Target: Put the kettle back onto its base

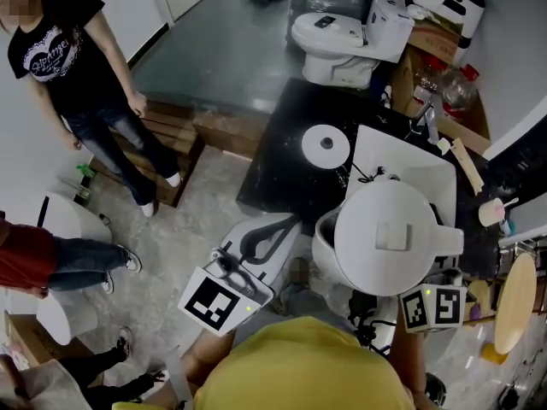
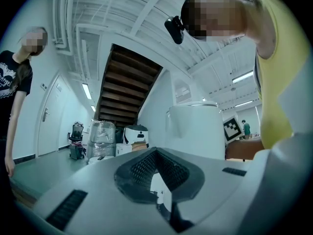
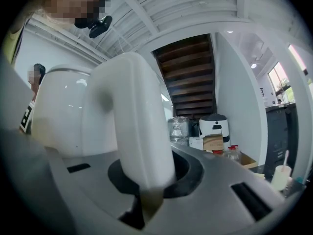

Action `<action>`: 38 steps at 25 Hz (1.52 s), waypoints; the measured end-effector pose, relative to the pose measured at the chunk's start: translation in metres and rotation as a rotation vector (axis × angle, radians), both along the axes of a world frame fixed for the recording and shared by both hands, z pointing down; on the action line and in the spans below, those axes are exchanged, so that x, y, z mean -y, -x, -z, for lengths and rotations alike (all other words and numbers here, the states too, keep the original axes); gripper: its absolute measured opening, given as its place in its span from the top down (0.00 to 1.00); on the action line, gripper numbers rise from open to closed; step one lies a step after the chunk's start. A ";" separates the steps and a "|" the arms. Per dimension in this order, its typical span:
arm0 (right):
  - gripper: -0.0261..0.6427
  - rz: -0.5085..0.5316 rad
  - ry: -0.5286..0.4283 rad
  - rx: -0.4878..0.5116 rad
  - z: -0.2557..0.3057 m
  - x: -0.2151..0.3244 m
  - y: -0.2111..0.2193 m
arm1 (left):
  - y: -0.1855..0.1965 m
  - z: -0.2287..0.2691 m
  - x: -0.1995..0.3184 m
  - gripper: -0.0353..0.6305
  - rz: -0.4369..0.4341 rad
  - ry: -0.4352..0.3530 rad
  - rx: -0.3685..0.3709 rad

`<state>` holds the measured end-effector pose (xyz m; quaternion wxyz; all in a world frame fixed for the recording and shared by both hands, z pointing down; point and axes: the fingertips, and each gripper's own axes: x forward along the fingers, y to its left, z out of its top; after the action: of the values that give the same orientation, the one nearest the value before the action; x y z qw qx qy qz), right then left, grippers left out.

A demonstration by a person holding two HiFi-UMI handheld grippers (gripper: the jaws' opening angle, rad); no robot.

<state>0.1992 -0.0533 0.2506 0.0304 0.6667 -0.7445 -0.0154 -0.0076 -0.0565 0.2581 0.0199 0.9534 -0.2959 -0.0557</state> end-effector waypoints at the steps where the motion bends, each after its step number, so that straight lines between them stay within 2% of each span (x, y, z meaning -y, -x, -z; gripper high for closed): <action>1: 0.88 0.004 -0.002 -0.001 0.000 0.010 -0.003 | -0.004 0.000 0.009 0.94 0.000 -0.003 -0.002; 13: 0.88 0.068 -0.020 -0.011 0.004 0.093 -0.022 | -0.032 -0.002 0.075 0.94 0.007 0.005 0.011; 22: 0.88 0.029 0.019 -0.007 -0.009 0.117 -0.035 | -0.054 -0.007 0.103 0.94 -0.078 0.034 0.005; 29: 0.88 0.013 0.029 -0.006 -0.021 0.138 -0.038 | -0.058 -0.019 0.122 0.94 -0.119 0.033 0.029; 33: 0.88 0.013 -0.027 0.008 -0.007 0.160 -0.029 | -0.060 -0.023 0.135 0.94 -0.126 0.033 0.034; 38: 0.88 0.017 -0.038 0.017 -0.010 0.179 -0.029 | -0.060 -0.027 0.151 0.94 -0.117 0.027 0.050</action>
<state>0.2281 -0.2320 0.2607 0.0114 0.6610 -0.7499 -0.0242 0.0522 -0.2074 0.2855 0.0284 0.9698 -0.2406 -0.0269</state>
